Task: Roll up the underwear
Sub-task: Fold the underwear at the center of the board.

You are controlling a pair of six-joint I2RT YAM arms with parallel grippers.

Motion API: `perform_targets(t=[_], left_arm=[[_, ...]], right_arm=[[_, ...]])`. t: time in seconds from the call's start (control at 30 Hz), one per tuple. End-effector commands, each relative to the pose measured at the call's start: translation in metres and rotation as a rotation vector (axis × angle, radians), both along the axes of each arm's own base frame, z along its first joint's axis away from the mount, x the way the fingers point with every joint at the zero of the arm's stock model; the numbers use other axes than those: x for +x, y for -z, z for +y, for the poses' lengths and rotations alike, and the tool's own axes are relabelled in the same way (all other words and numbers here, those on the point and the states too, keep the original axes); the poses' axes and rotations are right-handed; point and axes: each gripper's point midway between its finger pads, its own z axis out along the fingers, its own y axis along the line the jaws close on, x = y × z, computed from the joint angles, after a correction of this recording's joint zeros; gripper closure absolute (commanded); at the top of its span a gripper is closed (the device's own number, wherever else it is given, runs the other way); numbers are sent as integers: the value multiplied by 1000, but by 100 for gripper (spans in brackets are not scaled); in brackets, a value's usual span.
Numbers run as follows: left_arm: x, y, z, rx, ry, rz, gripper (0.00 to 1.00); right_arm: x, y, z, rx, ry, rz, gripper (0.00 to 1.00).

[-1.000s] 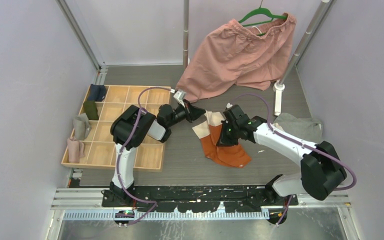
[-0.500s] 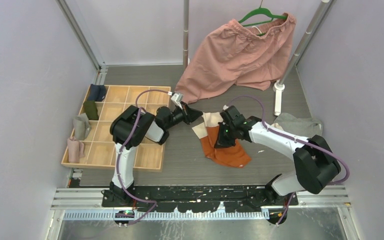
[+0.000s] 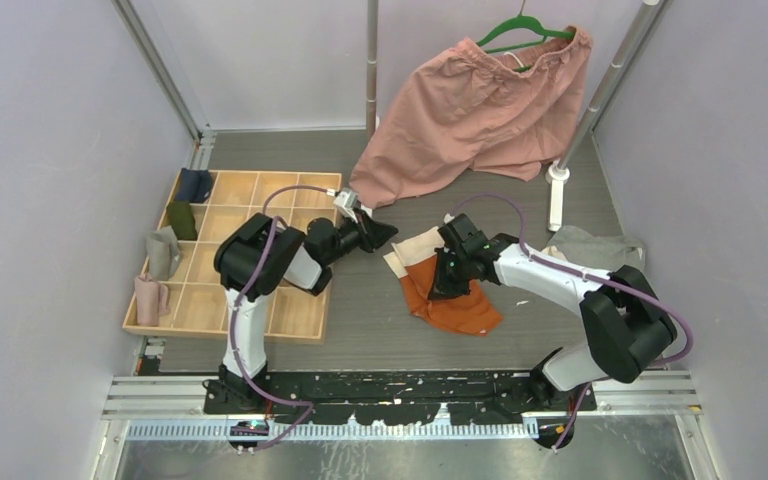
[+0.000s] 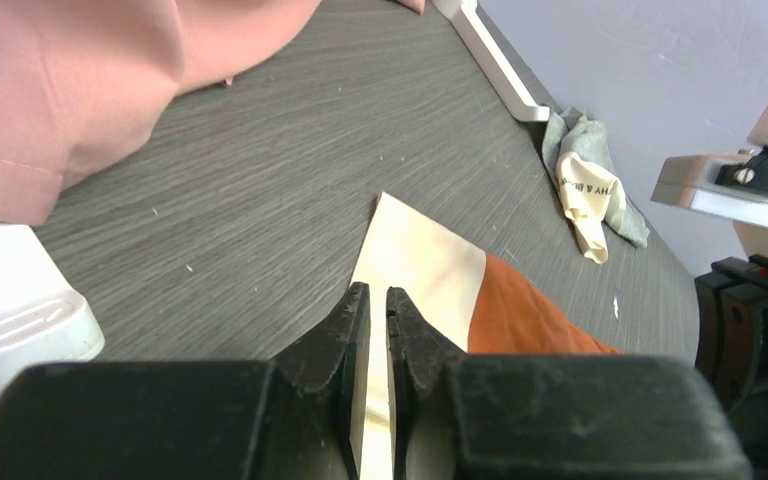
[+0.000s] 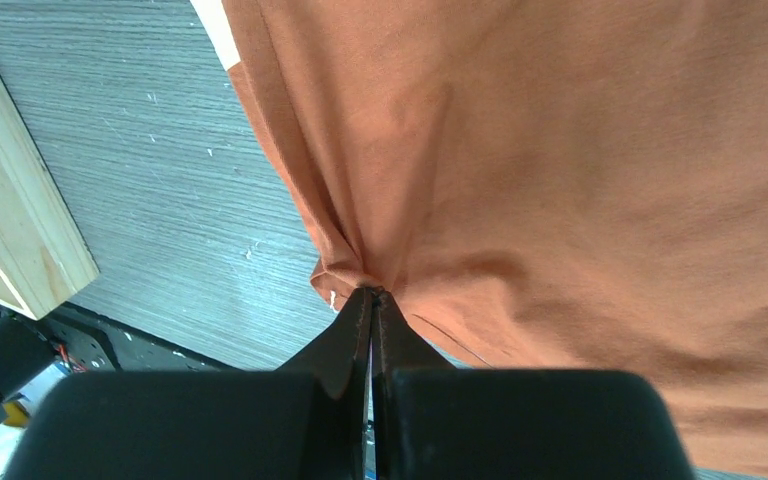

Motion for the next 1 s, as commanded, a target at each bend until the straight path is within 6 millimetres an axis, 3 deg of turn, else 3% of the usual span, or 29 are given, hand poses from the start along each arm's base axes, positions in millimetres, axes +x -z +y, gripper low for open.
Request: perform_targets(t=[0.0,0.2,0.37,0.43,0.47,0.5,0.53,0.6,0.77,0.97], left_arm=[[10,-46,9,-46,-54,-138,86],[12,-50,20,-54,-123,-99,74],[7,-35,18,56,-149,39,72],[2,-17,22,155,-185,147,71],[4,-21,22,178,-207,160,70],[0,-8,27,249,-223,228,70],[2,-11,27,274,-237,236,70],[-5,4,33,364,-257,334,70],[-12,21,21,434,-238,461,72],[-16,37,15,512,-262,526,71]], right_arm=[[-1,-2,1,-2,-28,-14,95],[-3,-1,0,-8,-50,-11,91],[0,-6,5,24,-65,-37,66],[1,-15,11,65,-77,-62,60],[2,-19,13,84,-80,-77,58],[3,-25,14,99,-78,-95,56],[4,-27,12,96,-67,-110,55],[9,-33,5,74,-31,-150,54],[11,-34,-17,-7,34,-189,54],[6,-31,-29,-47,52,-192,53]])
